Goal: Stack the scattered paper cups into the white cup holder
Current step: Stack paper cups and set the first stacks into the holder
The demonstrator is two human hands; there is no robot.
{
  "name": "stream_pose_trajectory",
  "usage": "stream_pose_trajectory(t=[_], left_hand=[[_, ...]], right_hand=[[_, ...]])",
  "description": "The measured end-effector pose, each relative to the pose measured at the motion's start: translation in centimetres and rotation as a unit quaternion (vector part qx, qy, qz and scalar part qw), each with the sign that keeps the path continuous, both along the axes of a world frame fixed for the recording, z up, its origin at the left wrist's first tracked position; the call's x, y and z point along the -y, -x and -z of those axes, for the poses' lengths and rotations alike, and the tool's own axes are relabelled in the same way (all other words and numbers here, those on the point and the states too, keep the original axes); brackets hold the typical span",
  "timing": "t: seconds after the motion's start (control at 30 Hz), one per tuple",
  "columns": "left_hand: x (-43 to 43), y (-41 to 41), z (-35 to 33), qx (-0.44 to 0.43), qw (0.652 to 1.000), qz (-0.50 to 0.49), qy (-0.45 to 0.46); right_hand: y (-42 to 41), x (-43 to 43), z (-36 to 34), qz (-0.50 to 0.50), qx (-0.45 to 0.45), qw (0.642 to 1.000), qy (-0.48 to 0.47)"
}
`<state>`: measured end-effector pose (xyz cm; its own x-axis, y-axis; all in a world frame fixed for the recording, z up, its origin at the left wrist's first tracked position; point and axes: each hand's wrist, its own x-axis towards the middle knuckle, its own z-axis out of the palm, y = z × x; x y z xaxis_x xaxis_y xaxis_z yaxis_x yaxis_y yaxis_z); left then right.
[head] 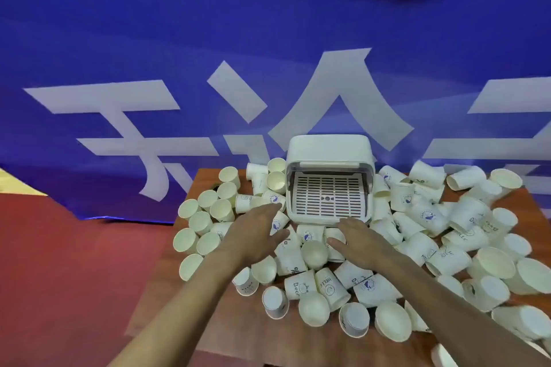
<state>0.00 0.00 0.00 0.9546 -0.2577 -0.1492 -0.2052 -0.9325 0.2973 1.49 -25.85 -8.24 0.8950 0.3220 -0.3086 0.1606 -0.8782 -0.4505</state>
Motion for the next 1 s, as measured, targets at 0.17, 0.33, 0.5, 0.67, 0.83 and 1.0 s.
stream_pose_trajectory(t=[0.17,0.33,0.5,0.67,0.83,1.0], left_hand=[[-1.9,-0.5,2.1,-0.027,0.999,-0.026,-0.016],[-4.3,-2.2,4.8,-0.038,0.999,-0.005,-0.028],[-6.6,-4.9,7.4,-0.041,0.999,0.015,-0.021],[-8.1,-8.3,10.6,-0.043,0.997,0.047,-0.047],[-8.6,-10.7,13.1,-0.044,0.992,0.061,-0.097],[-8.1,-12.5,14.7,-0.039,0.988,0.062,-0.136]], right_hand=[[-0.4,-1.5,2.0,-0.009,-0.065,0.997,0.044],[-1.0,-4.2,3.7,-0.015,-0.075,0.995,0.059],[-1.3,-7.1,5.5,-0.007,-0.101,0.991,0.087],[-1.5,-9.6,7.5,0.027,-0.058,0.99,0.122],[-1.1,-11.0,8.8,0.025,0.007,0.974,0.226],[-1.5,-11.2,9.9,0.022,0.011,0.968,0.251]])
